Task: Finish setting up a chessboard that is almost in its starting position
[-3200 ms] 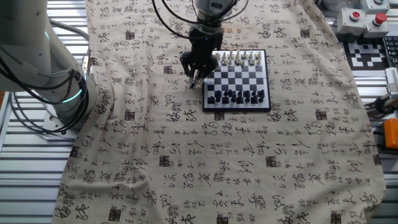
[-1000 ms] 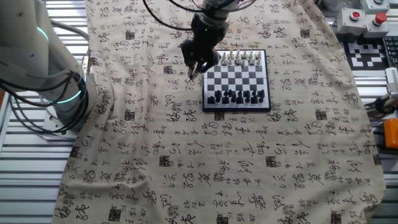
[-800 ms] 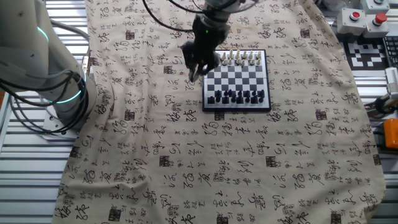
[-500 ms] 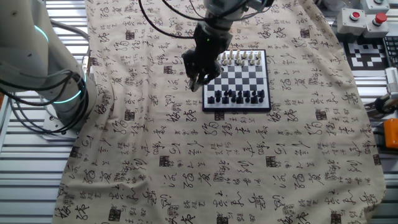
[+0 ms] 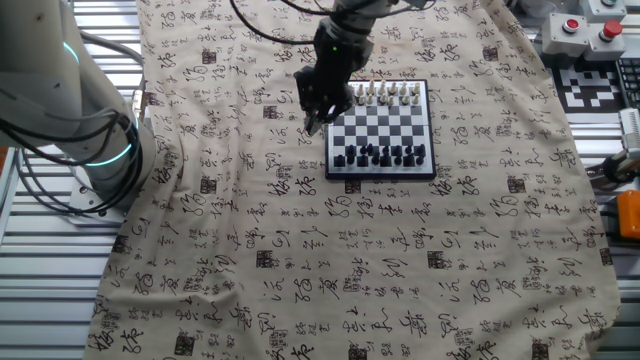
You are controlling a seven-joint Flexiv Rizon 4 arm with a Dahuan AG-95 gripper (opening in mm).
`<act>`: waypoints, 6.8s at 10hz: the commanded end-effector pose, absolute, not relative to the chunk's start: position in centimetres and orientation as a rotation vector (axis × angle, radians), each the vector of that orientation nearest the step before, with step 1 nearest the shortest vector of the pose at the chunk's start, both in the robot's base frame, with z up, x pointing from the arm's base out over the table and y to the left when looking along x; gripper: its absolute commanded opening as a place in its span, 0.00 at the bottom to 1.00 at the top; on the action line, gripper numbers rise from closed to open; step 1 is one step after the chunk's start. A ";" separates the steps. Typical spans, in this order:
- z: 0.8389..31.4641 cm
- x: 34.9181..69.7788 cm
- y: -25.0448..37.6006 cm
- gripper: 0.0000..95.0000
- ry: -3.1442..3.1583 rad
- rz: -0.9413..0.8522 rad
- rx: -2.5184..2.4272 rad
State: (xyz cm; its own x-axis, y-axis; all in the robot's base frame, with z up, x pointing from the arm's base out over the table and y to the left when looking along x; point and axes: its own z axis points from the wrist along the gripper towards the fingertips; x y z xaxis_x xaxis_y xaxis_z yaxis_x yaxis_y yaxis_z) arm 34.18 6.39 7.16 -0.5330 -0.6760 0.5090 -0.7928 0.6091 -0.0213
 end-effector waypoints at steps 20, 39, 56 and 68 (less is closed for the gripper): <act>7.9 34.5 6.0 0.00 -2.190 0.380 1.411; 7.8 34.4 6.4 0.00 -2.530 0.254 0.960; 7.8 34.4 6.4 0.00 -2.651 0.095 0.695; 7.2 34.6 5.1 0.00 -2.687 0.113 0.737</act>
State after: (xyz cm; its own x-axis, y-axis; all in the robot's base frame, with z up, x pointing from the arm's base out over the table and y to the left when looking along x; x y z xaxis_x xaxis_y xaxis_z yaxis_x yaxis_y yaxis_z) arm 34.89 5.36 7.04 -0.8049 -0.4757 0.3548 -0.5023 0.8645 0.0195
